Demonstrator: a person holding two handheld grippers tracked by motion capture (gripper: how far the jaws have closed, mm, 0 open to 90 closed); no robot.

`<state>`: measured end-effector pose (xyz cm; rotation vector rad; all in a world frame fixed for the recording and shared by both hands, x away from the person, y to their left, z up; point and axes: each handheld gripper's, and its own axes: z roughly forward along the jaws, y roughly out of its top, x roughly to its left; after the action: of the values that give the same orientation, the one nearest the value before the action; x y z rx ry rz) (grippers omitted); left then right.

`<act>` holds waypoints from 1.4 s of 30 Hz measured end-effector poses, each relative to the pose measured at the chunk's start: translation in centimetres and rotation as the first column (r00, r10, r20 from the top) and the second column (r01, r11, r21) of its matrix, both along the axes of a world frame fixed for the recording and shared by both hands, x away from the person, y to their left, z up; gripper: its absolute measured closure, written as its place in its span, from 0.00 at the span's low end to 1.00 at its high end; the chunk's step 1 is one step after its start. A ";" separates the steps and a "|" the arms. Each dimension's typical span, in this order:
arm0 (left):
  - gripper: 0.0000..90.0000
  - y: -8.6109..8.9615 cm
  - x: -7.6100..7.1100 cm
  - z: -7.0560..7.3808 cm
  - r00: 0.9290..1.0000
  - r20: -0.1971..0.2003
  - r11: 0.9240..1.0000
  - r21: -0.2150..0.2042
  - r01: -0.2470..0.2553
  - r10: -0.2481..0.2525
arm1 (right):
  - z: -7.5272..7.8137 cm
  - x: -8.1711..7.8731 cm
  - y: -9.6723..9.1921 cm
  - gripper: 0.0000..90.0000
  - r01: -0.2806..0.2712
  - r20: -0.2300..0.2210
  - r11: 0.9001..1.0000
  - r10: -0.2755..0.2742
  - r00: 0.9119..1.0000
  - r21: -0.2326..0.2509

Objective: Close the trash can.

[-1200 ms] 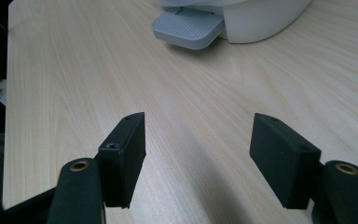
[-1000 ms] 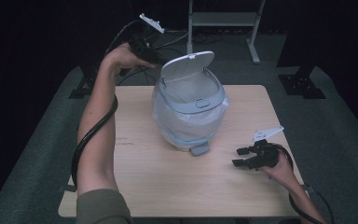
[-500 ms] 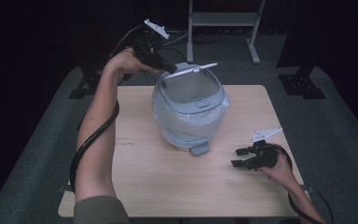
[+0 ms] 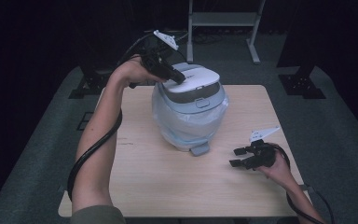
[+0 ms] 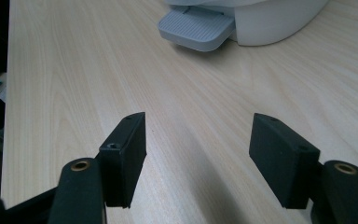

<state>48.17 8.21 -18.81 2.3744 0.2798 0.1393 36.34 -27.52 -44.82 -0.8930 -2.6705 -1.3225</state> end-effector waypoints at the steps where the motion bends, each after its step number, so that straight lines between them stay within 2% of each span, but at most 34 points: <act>1: 0.90 -0.1 -0.1 -0.1 1.000 -0.003 1.000 0.009 0.004 -0.004 | 0.0 0.1 0.0 0.39 -0.002 0.001 1.000 0.002 1.000 -0.003; 8: 0.87 -0.9 -0.6 -0.9 1.000 -0.010 1.000 0.015 0.013 -0.013 | -0.1 0.3 0.4 0.39 -0.011 -0.001 1.000 0.011 1.000 -0.004; 15: 0.86 -1.8 -1.0 -0.9 1.000 -0.012 0.999 0.025 0.026 -0.025 | -0.1 0.1 0.3 0.39 -0.009 -0.001 1.000 0.009 1.000 -0.006; 22: 0.84 -2.0 -1.0 -1.1 1.000 -0.018 0.999 0.027 0.017 -0.017 | -0.2 -0.1 0.4 0.39 -0.011 -0.003 1.000 0.011 1.000 -0.010; 27: 0.82 -2.3 -0.9 -1.7 0.999 -0.031 0.999 0.036 0.022 -0.021 | -0.2 -0.1 0.3 0.39 -0.008 -0.004 1.000 0.008 1.000 -0.012; 37: 0.77 -2.6 -1.4 -2.2 1.000 -0.019 0.999 0.022 0.026 -0.025 | -0.3 0.0 0.4 0.39 -0.001 -0.008 1.000 0.001 1.000 -0.009; 42: 0.74 -2.9 -1.7 -2.2 1.000 0.013 0.999 0.030 0.020 -0.020 | -0.3 0.0 0.6 0.41 -0.010 -0.009 1.000 0.010 1.000 -0.018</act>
<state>46.47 5.35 -21.06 2.4043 0.2492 0.1513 36.38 -26.88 -45.17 -0.8837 -2.6803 -1.2915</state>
